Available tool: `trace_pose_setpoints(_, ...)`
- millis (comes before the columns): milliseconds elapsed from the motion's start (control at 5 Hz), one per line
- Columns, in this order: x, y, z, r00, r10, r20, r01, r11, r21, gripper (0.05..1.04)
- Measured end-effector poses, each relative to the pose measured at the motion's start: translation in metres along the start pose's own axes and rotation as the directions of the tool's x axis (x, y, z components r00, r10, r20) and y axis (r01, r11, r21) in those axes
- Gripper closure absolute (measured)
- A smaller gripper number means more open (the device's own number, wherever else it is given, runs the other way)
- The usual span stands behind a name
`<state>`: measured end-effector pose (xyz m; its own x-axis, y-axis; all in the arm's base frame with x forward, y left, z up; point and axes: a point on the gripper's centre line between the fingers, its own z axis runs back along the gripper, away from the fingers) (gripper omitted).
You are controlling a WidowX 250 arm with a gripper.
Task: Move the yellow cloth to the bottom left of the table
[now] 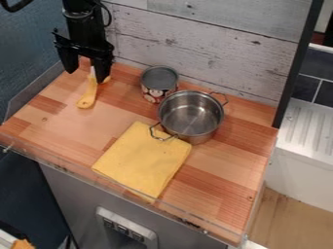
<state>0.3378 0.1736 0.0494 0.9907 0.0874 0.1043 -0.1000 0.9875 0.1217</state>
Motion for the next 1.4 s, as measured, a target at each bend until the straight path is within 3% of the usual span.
trace_pose_setpoints(200, -0.005, -0.004, -0.011, 1.000, -0.002, -0.028, 0.002, 1.000, -0.018, 0.083)
trace_pose_setpoints(400, -0.032, -0.025, -0.002, 0.999, -0.038, -0.014, 0.037, 0.995, -0.092, 0.083)
trace_pose_setpoints(600, -0.054, -0.043, 0.027, 0.995, -0.093, 0.025, 0.095, 0.991, -0.089, 0.083)
trace_pose_setpoints(800, -0.079, -0.062, 0.033, 0.992, -0.127, 0.026, 0.129, 0.983, -0.127, 0.083)
trace_pose_setpoints(1200, -0.085, -0.105, 0.013, 0.981, -0.193, 0.033, 0.195, 0.966, -0.169, 0.083)
trace_pose_setpoints(1400, -0.083, -0.121, 0.005, 0.970, -0.239, 0.047, 0.243, 0.959, -0.148, 0.083)
